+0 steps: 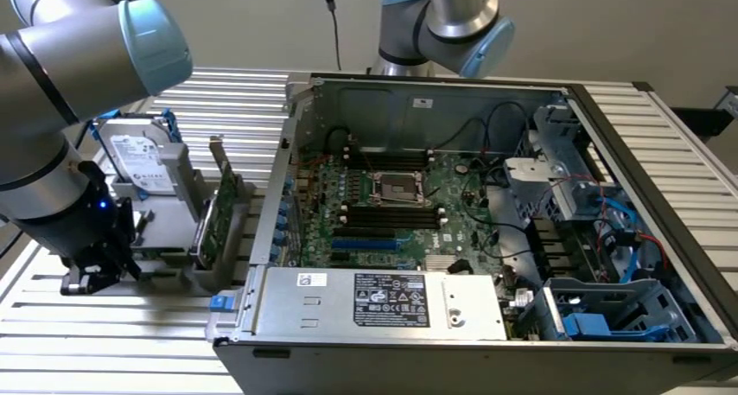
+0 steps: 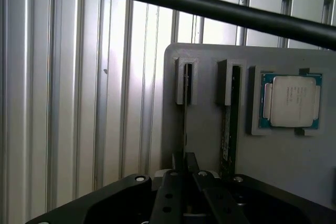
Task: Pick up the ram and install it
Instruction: 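Pick up the ram and move it above insertion slot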
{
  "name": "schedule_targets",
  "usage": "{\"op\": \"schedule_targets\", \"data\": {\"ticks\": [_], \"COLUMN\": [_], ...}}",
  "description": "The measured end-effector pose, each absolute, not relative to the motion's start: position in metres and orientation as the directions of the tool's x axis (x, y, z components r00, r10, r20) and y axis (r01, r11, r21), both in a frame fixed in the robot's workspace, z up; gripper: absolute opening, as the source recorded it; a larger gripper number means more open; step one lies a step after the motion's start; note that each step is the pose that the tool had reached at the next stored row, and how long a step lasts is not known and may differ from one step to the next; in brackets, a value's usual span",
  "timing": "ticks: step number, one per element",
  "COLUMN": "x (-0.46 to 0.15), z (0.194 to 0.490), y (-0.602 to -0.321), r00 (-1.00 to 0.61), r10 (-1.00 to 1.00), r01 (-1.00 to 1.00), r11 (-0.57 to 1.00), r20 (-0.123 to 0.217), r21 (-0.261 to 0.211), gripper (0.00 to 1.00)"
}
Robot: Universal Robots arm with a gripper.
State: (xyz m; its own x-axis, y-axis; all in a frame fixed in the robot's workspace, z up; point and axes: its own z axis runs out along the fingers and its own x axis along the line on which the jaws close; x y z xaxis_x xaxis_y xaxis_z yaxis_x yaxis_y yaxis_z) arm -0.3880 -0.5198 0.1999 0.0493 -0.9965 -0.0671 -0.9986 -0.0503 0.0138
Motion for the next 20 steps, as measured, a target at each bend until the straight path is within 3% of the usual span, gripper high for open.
{"op": "schedule_targets", "data": {"ticks": [8, 20], "x": [-0.388, -0.386], "z": [0.206, 0.241], "y": [-0.52, -0.52], "r00": [0.049, 0.049], "r10": [-0.996, -0.996], "r01": [-0.999, -0.999], "r11": [-0.05, -0.051], "r20": [-0.069, -0.075], "r21": [0.014, 0.013], "gripper": [0.13, 0.13]}}
